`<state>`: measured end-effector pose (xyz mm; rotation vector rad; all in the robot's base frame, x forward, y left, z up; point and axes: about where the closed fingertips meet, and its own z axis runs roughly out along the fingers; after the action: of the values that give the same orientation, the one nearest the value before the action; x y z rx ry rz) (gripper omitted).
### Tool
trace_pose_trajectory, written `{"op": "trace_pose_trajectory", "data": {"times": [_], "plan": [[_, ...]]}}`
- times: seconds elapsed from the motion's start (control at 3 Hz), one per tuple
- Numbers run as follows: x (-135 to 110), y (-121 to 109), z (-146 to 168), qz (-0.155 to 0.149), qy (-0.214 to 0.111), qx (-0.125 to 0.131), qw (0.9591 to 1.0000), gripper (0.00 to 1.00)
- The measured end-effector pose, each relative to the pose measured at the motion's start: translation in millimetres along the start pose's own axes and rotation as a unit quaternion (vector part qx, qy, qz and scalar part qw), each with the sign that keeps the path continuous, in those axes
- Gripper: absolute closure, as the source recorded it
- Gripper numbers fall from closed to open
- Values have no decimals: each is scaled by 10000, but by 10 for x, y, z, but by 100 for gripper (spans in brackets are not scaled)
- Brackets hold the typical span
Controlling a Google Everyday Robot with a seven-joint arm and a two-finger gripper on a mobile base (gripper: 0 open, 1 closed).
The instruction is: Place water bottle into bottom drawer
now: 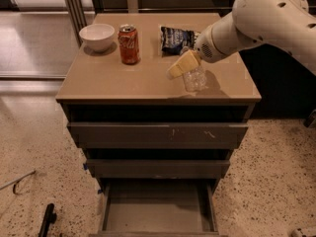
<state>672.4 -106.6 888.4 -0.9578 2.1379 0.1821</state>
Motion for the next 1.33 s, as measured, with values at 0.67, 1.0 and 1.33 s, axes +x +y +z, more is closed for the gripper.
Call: {"op": "trace_pose_trajectory", "data": {"times": [0.67, 1.0, 1.33], "plan": [[164, -261, 269, 318, 157, 124, 9993, 0], [313, -325, 421, 499, 350, 104, 9981, 0], [425, -367, 554, 658, 499, 73, 9966, 0]]}}
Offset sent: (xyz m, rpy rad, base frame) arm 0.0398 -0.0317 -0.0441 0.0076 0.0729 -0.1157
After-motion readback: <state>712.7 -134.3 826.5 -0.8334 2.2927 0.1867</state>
